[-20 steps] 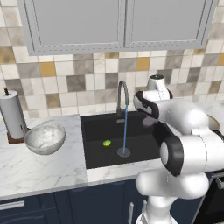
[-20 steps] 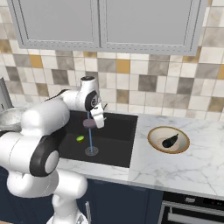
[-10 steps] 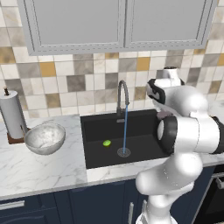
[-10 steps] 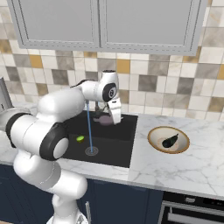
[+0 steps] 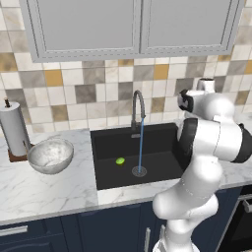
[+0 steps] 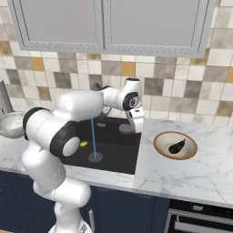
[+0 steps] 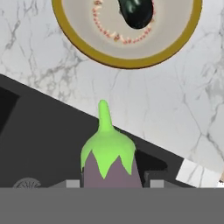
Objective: Pick the eggplants from the sink and place them in one bowl. Place the kiwi in the other bowl. Then turn off the sink faucet.
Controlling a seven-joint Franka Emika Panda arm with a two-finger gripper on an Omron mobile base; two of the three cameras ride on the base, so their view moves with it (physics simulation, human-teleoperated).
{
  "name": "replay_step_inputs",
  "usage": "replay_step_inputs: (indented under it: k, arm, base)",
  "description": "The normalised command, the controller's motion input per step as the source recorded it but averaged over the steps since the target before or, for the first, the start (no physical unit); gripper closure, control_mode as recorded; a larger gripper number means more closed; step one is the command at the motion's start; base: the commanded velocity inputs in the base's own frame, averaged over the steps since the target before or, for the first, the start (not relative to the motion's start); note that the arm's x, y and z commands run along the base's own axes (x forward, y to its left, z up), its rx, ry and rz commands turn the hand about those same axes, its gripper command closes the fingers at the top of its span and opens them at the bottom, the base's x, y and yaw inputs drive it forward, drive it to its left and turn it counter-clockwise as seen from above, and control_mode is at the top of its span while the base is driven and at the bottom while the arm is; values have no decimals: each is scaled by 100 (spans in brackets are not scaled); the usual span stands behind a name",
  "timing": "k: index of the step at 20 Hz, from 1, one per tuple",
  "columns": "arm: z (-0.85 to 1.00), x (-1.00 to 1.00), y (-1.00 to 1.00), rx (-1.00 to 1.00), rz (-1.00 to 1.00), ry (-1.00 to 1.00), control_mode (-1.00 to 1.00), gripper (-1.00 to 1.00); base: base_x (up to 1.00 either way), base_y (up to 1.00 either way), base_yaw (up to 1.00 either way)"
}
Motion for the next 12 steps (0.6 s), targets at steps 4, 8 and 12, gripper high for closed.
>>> replay_step_inputs:
  k: [4, 8, 12]
  arm:
    - [-21, 12, -71, 3, 0, -8, -100, 100]
    - [-17, 13, -69, 2, 0, -8, -100, 100]
    - [-6, 18, -67, 2, 0, -3, -100, 100]
  base:
    - [0, 0, 0]
    - [0, 0, 0]
    - [0, 0, 0]
